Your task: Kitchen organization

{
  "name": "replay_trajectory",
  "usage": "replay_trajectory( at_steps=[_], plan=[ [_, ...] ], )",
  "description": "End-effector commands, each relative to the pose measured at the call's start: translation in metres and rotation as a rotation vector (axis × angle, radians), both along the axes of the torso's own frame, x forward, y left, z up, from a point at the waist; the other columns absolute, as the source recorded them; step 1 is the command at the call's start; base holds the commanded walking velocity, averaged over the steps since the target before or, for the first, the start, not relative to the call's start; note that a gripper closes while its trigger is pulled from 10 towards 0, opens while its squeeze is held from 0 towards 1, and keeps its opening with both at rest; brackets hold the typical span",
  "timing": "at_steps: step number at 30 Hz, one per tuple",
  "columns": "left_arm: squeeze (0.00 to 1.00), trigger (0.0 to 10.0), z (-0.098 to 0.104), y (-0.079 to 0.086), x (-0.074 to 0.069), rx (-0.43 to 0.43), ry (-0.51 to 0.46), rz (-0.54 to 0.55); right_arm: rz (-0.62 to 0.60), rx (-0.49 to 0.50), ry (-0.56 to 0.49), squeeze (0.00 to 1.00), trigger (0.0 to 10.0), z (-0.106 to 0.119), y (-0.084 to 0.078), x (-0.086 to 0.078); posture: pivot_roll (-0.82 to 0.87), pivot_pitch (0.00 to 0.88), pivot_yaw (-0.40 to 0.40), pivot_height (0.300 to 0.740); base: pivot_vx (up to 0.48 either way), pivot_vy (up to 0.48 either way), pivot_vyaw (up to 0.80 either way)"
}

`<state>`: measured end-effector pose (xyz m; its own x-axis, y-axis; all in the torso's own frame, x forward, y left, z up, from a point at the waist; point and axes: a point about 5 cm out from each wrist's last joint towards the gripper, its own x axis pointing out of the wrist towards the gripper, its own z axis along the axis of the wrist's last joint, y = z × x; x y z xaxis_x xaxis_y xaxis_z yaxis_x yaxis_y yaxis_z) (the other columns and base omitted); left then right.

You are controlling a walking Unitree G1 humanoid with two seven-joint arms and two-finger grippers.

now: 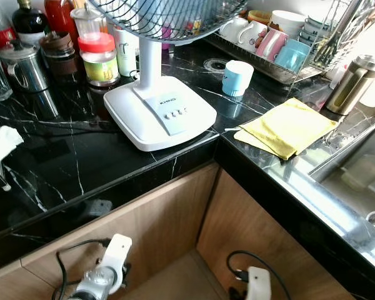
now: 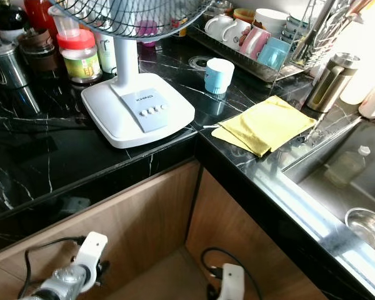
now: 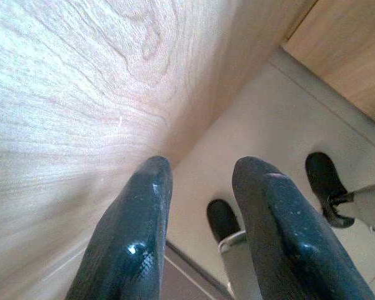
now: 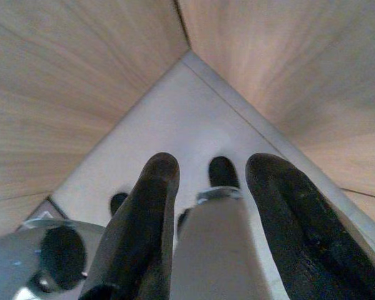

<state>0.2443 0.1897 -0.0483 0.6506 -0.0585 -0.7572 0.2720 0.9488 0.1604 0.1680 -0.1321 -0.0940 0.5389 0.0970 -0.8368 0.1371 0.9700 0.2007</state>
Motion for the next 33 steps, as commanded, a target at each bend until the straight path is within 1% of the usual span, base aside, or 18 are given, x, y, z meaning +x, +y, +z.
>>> replay_trajectory(
  at_steps=[1,5,7,12,17,20,28,33],
  plan=[
    [0.0,10.0,0.0,0.002,0.0,0.012,0.009,-0.009,-0.024,-0.013,0.014,0.0,10.0,-0.001,-0.006,-0.002,0.3,0.021,-0.045,0.732,0.0,0.0,-0.61],
    [0.0,10.0,0.0,0.003,0.0,0.017,0.01,-0.014,-0.031,-0.011,0.014,0.0,10.0,-0.001,-0.005,-0.001,0.3,0.021,-0.044,0.732,0.0,0.0,-0.59],
    [0.0,10.0,0.0,0.004,-0.001,0.018,0.014,-0.015,-0.082,0.01,0.006,0.0,10.0,0.0,-0.006,0.0,0.3,0.022,-0.044,0.732,0.0,0.0,-0.52],
    [0.0,10.0,-0.002,0.001,-0.004,0.009,0.027,-0.023,-0.078,-0.013,0.001,0.0,10.0,0.002,-0.009,0.005,0.3,0.026,-0.049,0.732,0.0,0.0,0.0],
    [0.0,10.0,-0.003,0.0,-0.004,0.007,0.03,-0.035,-0.084,-0.016,-0.001,0.0,10.0,0.002,-0.012,0.005,0.3,0.029,-0.053,0.732,0.0,0.0,0.0],
    [0.0,10.0,-0.003,-0.001,-0.004,0.001,0.031,-0.03,-0.105,-0.016,-0.003,0.0,10.0,0.002,-0.015,0.005,0.3,0.034,-0.059,0.732,0.0,-0.242,0.0],
    [0.0,10.0,-0.003,-0.003,-0.004,-0.008,0.034,-0.032,-0.105,-0.019,-0.003,0.0,10.0,0.002,-0.016,0.005,0.3,0.028,-0.066,0.732,0.0,-0.24,0.0],
    [0.0,10.0,-0.004,-0.003,-0.005,-0.013,0.035,-0.025,-0.104,-0.021,-0.003,0.0,10.0,0.002,-0.016,0.005,0.3,0.023,-0.071,0.732,0.0,0.0,0.0]
  ],
)
